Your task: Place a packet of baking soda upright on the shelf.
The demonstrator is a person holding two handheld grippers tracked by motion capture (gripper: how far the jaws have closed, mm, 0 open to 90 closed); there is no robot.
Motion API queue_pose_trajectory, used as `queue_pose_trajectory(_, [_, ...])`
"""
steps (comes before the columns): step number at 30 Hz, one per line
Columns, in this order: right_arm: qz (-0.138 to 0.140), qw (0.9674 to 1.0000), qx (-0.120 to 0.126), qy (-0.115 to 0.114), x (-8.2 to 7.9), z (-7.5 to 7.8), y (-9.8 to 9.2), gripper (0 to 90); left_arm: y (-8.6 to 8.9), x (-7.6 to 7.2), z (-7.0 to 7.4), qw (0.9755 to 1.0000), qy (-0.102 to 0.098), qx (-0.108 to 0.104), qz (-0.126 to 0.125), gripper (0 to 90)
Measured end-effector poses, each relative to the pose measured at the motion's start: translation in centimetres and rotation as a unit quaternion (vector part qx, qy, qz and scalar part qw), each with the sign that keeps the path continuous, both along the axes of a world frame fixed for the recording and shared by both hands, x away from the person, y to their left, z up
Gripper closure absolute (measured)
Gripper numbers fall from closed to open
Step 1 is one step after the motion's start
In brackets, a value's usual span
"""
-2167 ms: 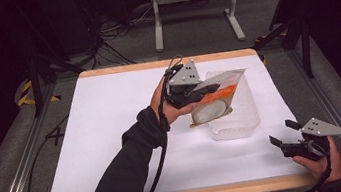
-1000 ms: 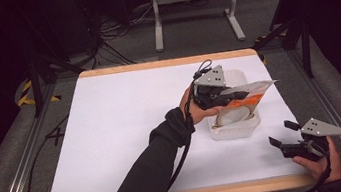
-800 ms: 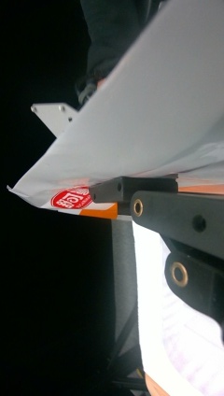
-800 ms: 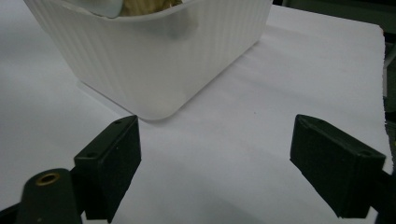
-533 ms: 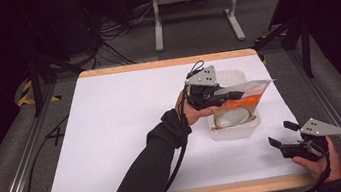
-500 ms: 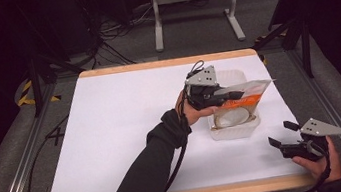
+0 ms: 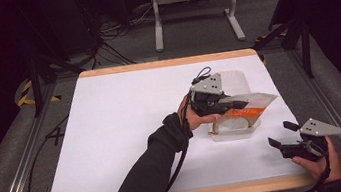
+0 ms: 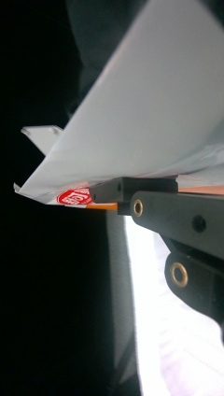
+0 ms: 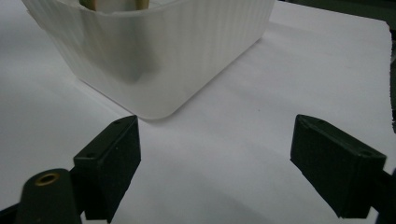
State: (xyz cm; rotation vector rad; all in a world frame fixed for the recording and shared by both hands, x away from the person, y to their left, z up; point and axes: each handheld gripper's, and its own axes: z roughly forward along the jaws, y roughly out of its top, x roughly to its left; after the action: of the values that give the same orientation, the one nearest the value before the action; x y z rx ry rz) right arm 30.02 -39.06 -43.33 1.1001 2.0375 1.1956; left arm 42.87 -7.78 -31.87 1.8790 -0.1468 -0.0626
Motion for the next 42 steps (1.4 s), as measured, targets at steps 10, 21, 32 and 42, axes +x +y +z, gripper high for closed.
queue_pose_trajectory(10, [0.000, 1.0000, -0.001, -0.001, 0.0, 0.0, 0.0, 16.9, -0.3, -0.2, -0.6, 0.9997, -0.014, 0.019, 0.013, 89.6])
queue_pose_trajectory(21, [0.002, 1.0000, -0.004, 0.001, 0.1, -0.1, 0.2, 16.9, 0.7, -0.2, -0.6, 0.9988, 0.006, -0.031, 0.038, 89.6])
queue_pose_trajectory(32, [0.004, 1.0000, -0.002, 0.000, 0.1, -0.1, 0.1, 16.9, -1.7, 0.4, -1.1, 0.9966, 0.012, -0.050, 0.065, 89.7])
queue_pose_trajectory(42, [0.003, 1.0000, -0.001, -0.001, 0.0, -0.1, 0.0, 16.9, -1.7, -0.2, -3.2, 0.9977, 0.009, -0.026, 0.062, 89.6])
